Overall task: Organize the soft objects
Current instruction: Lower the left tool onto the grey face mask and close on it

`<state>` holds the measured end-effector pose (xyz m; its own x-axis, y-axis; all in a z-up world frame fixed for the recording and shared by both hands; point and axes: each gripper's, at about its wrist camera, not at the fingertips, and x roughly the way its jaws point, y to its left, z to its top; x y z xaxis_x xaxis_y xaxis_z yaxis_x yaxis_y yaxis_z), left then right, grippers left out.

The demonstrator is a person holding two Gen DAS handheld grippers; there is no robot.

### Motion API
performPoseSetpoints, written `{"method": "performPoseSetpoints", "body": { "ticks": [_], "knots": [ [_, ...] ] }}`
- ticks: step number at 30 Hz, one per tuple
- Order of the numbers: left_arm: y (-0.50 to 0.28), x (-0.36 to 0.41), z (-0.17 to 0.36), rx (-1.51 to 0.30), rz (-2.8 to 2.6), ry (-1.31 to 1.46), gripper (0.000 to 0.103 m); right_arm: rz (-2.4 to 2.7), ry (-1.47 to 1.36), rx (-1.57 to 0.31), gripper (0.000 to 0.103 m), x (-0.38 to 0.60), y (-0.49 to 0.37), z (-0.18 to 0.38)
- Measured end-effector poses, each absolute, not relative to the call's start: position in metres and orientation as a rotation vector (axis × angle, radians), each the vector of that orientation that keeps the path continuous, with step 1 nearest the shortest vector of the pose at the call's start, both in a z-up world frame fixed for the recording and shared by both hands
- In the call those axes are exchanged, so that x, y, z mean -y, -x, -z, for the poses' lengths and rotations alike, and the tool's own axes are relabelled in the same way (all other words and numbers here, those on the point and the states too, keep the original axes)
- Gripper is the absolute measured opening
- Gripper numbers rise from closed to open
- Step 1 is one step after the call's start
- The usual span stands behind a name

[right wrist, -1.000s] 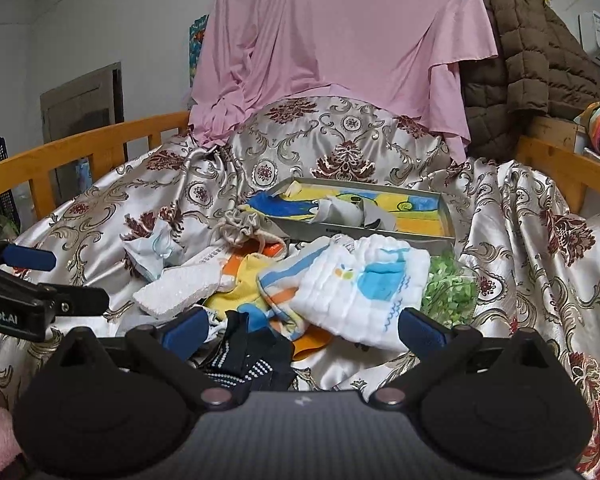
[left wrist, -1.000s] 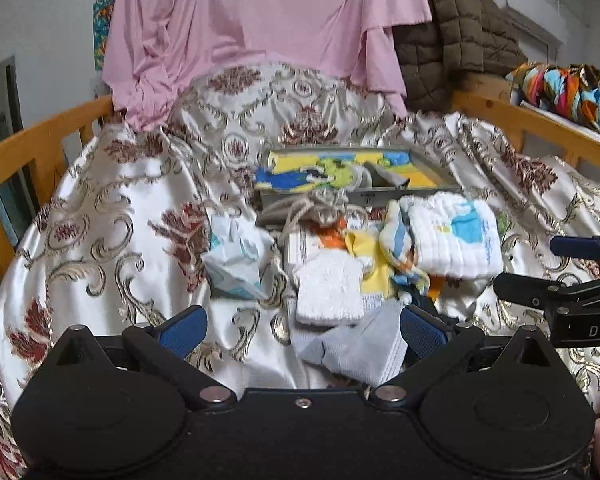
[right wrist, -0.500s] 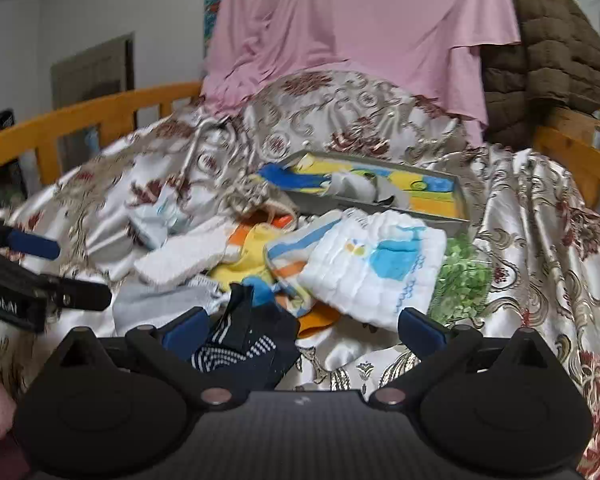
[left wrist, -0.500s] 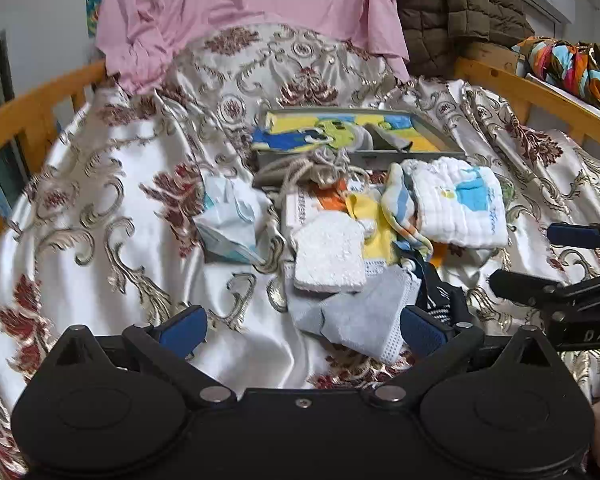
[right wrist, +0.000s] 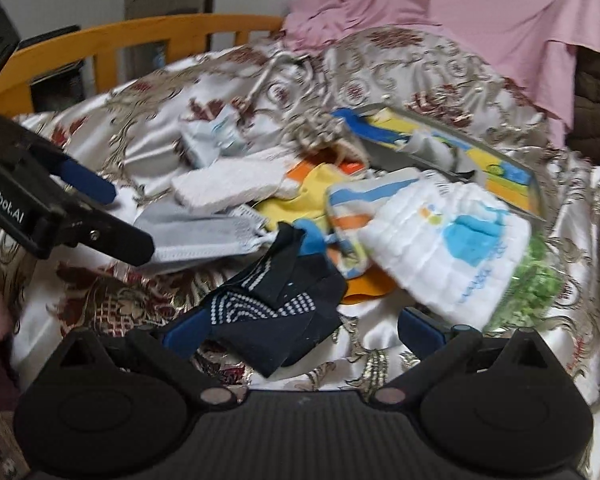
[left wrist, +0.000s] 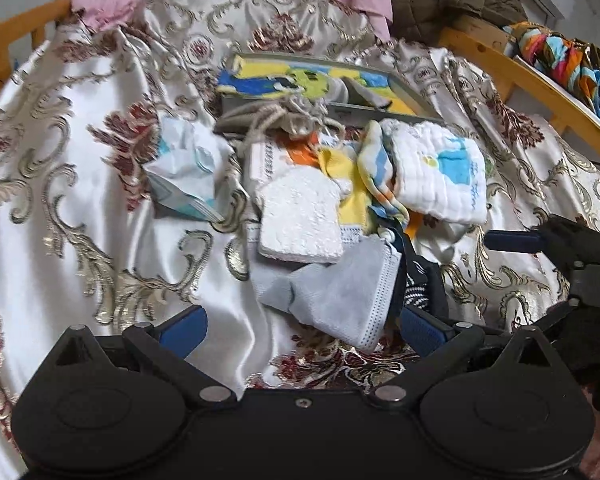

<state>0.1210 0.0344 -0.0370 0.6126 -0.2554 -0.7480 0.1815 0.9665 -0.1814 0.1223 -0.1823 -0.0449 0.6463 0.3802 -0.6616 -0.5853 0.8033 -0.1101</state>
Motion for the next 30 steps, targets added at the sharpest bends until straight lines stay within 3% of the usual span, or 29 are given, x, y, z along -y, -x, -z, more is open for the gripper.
{"method": "performPoseSetpoints", "body": {
  "ticks": [10, 16, 23, 30],
  "knots": [
    [-0.148, -0.039, 0.053, -0.937, 0.286, 0.185, 0.099, -0.610, 0.291, -0.720, 0.098, 0.178, -0.146, 0.059],
    [-0.152, -0.040, 0.055, -0.913, 0.296, 0.206, 0.087, -0.605, 0.292, -0.727, 0.088, 0.174, -0.153, 0.062],
    [-0.154, -0.042, 0.058, -0.904, 0.317, 0.227, 0.062, -0.603, 0.264, -0.744, 0.084, 0.173, -0.158, 0.065],
    [-0.151, -0.047, 0.055, -0.882, 0.319, 0.260, 0.053, -0.612, 0.243, -0.761, 0.073, 0.174, -0.160, 0.067]
  ]
}}
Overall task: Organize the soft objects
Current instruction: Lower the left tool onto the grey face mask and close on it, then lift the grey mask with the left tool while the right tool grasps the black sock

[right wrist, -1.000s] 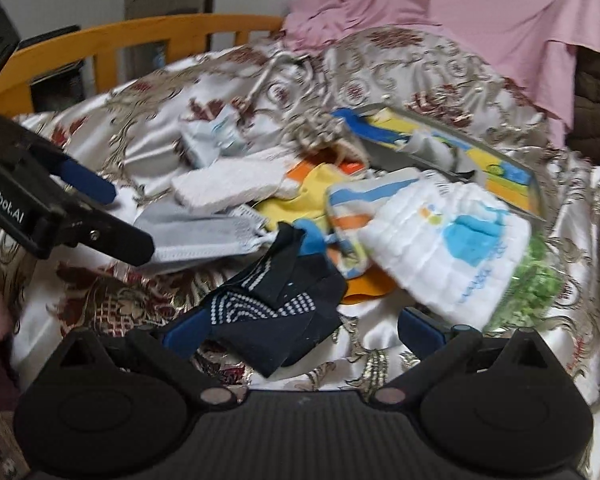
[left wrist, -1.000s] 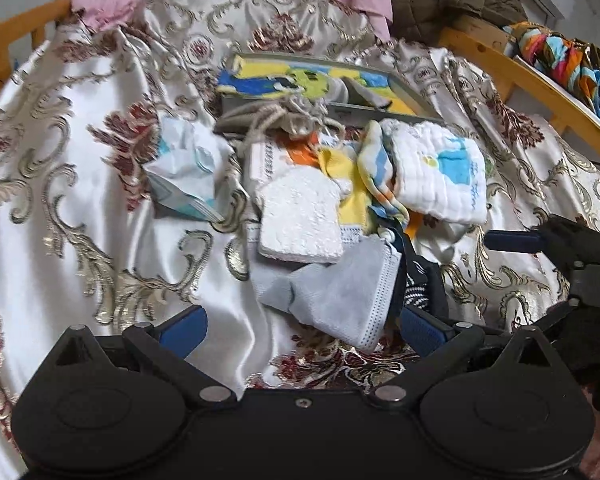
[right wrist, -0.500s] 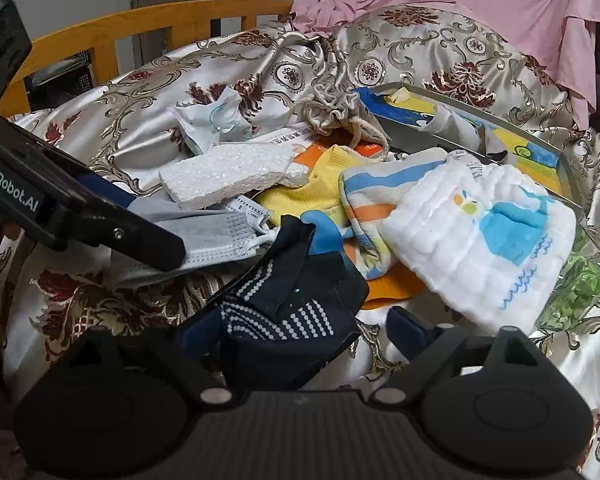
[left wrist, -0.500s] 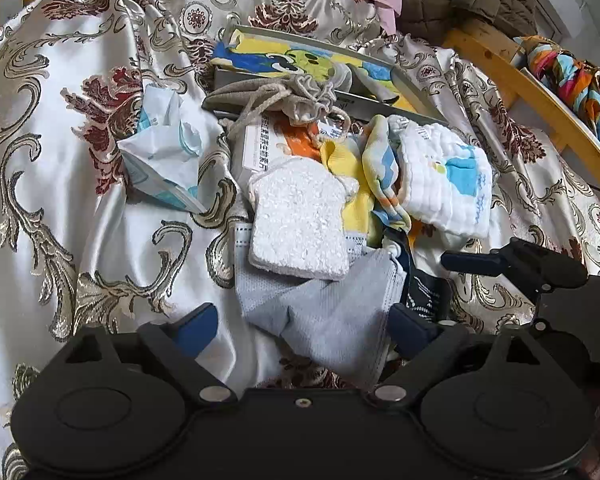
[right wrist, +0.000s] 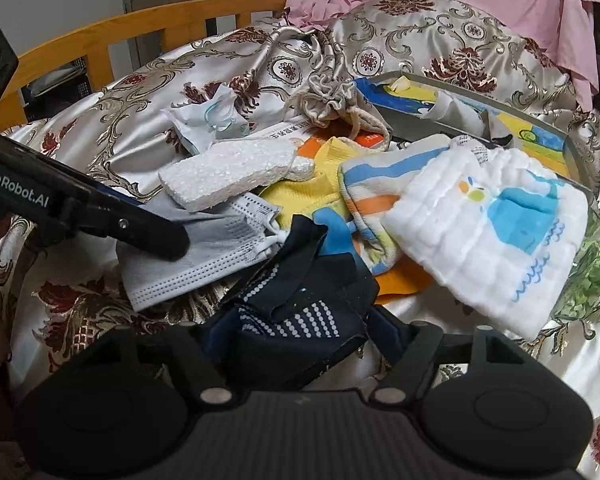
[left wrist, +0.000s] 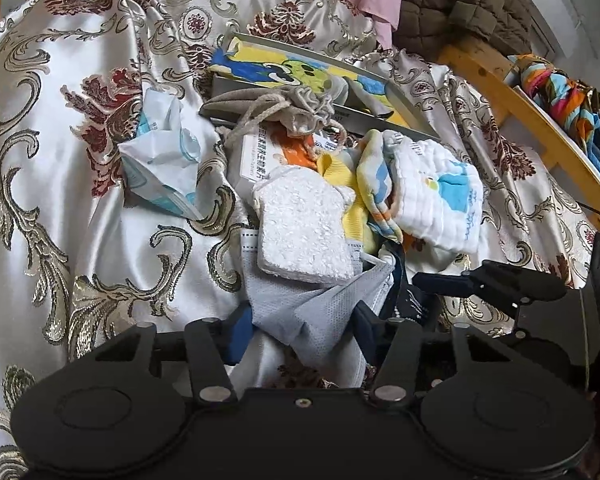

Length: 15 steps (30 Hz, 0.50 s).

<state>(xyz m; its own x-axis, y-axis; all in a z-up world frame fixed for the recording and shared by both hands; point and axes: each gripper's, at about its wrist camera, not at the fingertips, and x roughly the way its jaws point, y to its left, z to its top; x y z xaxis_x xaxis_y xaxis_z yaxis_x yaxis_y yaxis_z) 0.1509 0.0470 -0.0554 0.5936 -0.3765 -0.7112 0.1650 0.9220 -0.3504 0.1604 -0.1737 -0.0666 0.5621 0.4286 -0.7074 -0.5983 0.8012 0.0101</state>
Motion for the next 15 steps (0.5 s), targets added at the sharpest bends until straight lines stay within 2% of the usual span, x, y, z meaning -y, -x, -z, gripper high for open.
{"method": "performPoseSetpoints", "body": {
  "ticks": [2, 8, 15],
  "knots": [
    [-0.150, -0.046, 0.055, -0.879, 0.325, 0.254, 0.052, -0.606, 0.239, -0.765, 0.073, 0.174, -0.161, 0.067],
    [-0.145, -0.042, 0.051, -0.875, 0.346, 0.245, 0.051, -0.609, 0.233, -0.778, 0.062, 0.174, -0.159, 0.065],
    [-0.136, -0.040, 0.045, -0.854, 0.362, 0.222, 0.050, -0.597, 0.213, -0.798, 0.061, 0.177, -0.161, 0.065]
  ]
}}
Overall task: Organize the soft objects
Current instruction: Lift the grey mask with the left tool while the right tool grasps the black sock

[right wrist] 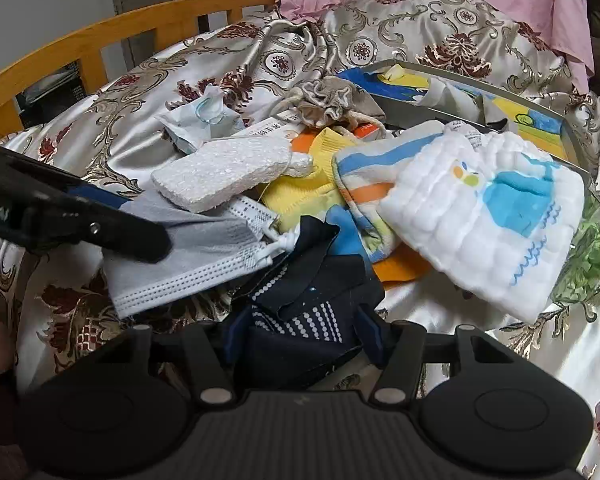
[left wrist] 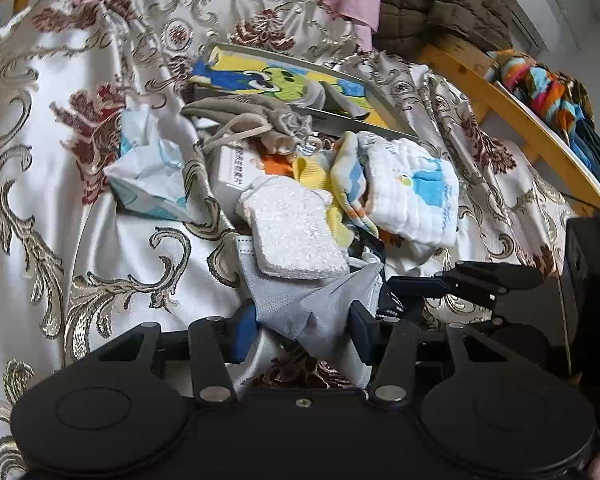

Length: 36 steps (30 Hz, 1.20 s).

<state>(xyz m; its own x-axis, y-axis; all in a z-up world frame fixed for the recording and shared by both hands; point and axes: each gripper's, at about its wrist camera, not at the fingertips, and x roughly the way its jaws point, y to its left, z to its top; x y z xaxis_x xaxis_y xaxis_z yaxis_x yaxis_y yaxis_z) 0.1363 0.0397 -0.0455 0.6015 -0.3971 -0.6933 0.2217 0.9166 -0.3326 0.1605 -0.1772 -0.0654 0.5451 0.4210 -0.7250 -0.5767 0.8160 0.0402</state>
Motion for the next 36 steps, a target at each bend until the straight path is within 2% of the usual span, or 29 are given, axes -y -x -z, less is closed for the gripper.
{"method": "performPoseSetpoints", "body": {
  "ticks": [10, 13, 19, 22, 24, 29, 31, 36],
  "knots": [
    [-0.120, -0.015, 0.037, -0.771, 0.449, 0.042, 0.049, -0.578, 0.240, -0.792, 0.058, 0.174, -0.156, 0.065],
    [-0.116, -0.010, 0.036, -0.758, 0.508, 0.020, 0.046, -0.565, 0.244, -0.798, 0.058, 0.176, -0.156, 0.065],
    [-0.117, -0.005, 0.041, -0.780, 0.515, 0.002, 0.044, -0.565, 0.246, -0.802, 0.050, 0.178, -0.155, 0.064],
    [-0.122, -0.012, 0.043, -0.794, 0.498, 0.052, 0.041, -0.572, 0.252, -0.801, 0.045, 0.177, -0.154, 0.063],
    [-0.123, -0.014, 0.043, -0.794, 0.490, 0.072, 0.034, -0.575, 0.247, -0.806, 0.042, 0.178, -0.153, 0.063],
    [-0.127, -0.018, 0.045, -0.806, 0.485, 0.119, 0.030, -0.581, 0.201, -0.845, 0.041, 0.183, -0.158, 0.063],
    [-0.128, -0.020, 0.046, -0.810, 0.484, 0.140, 0.027, -0.580, 0.187, -0.856, 0.038, 0.184, -0.159, 0.064],
    [-0.126, -0.023, 0.045, -0.792, 0.484, 0.168, 0.019, -0.579, 0.182, -0.850, 0.022, 0.184, -0.156, 0.064]
  ]
}}
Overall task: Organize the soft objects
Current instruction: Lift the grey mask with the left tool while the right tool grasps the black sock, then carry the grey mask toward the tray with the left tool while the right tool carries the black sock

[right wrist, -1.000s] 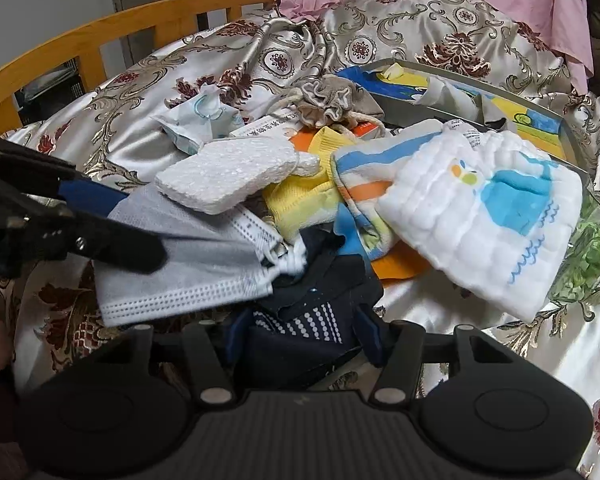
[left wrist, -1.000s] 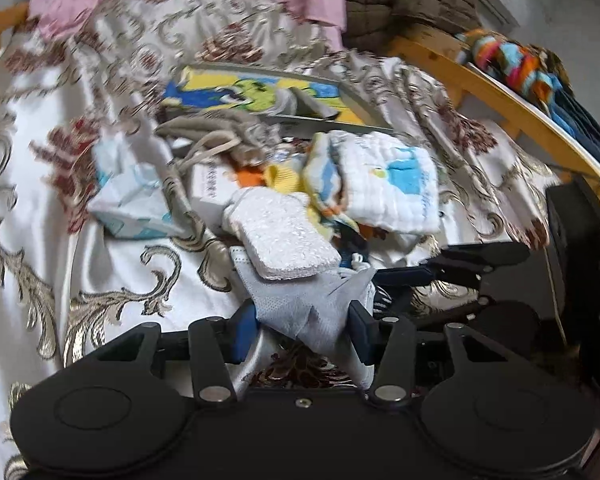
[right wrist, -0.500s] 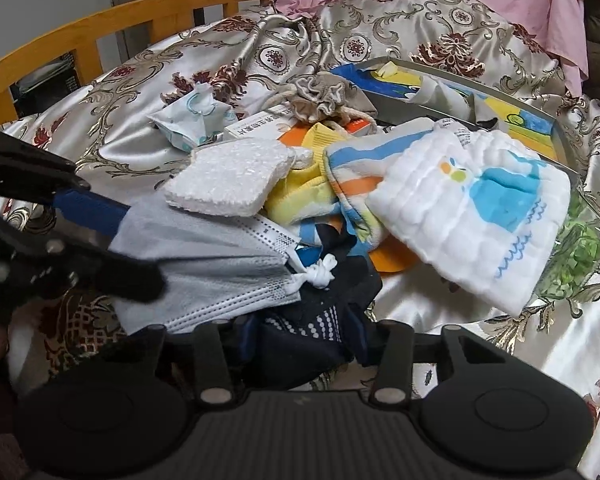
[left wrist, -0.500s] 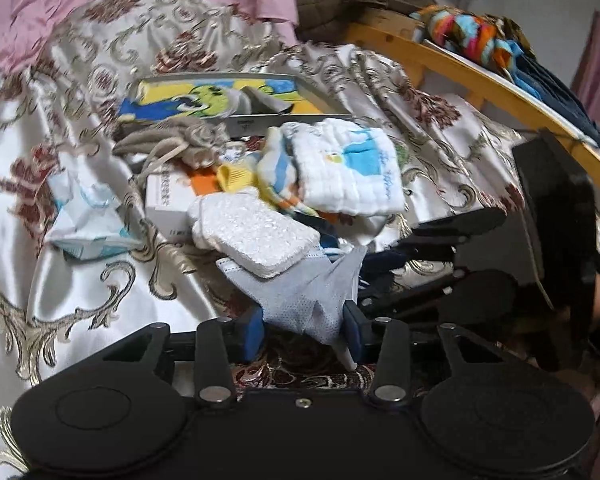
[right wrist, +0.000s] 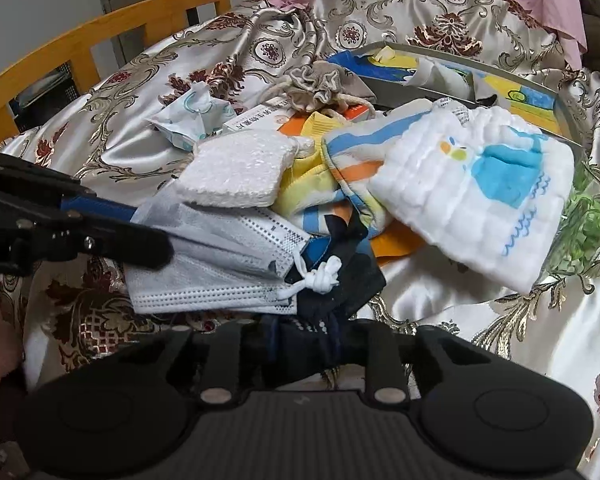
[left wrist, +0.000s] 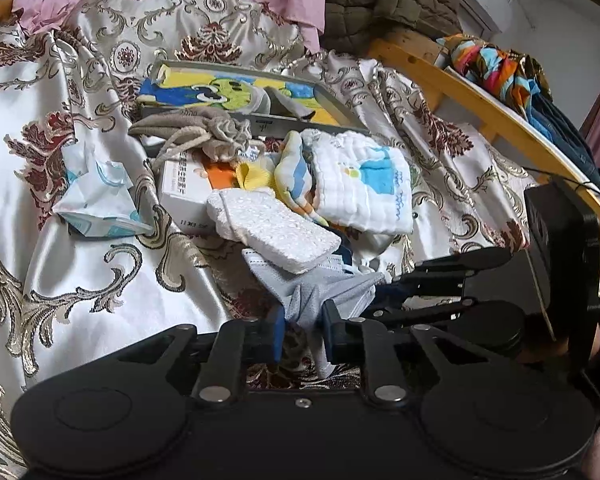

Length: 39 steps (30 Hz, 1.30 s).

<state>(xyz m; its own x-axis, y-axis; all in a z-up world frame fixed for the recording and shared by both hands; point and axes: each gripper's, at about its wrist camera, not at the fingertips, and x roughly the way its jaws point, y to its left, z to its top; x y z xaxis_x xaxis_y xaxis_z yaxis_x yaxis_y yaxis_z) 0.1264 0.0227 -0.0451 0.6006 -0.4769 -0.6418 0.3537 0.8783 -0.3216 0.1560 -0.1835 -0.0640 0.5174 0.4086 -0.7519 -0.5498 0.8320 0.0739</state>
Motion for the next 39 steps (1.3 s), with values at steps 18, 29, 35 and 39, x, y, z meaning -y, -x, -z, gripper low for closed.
{"method": "performPoseSetpoints", "body": {
  "ticks": [18, 29, 35, 39],
  "knots": [
    [-0.124, -0.031, 0.043, -0.807, 0.487, 0.257, 0.019, -0.465, 0.072, -0.714, 0.009, 0.215, -0.150, 0.036],
    [-0.103, -0.013, 0.032, -0.734, 0.670, 0.252, 0.019, -0.417, 0.001, -0.542, 0.009, 0.239, -0.145, 0.011],
    [-0.095, -0.014, 0.021, -0.631, 0.688, 0.238, 0.019, -0.394, -0.015, -0.487, 0.009, 0.249, -0.143, 0.003],
    [-0.100, -0.020, 0.013, -0.570, 0.629, 0.238, 0.019, -0.381, -0.014, -0.460, 0.009, 0.251, -0.142, 0.000]
  ]
}}
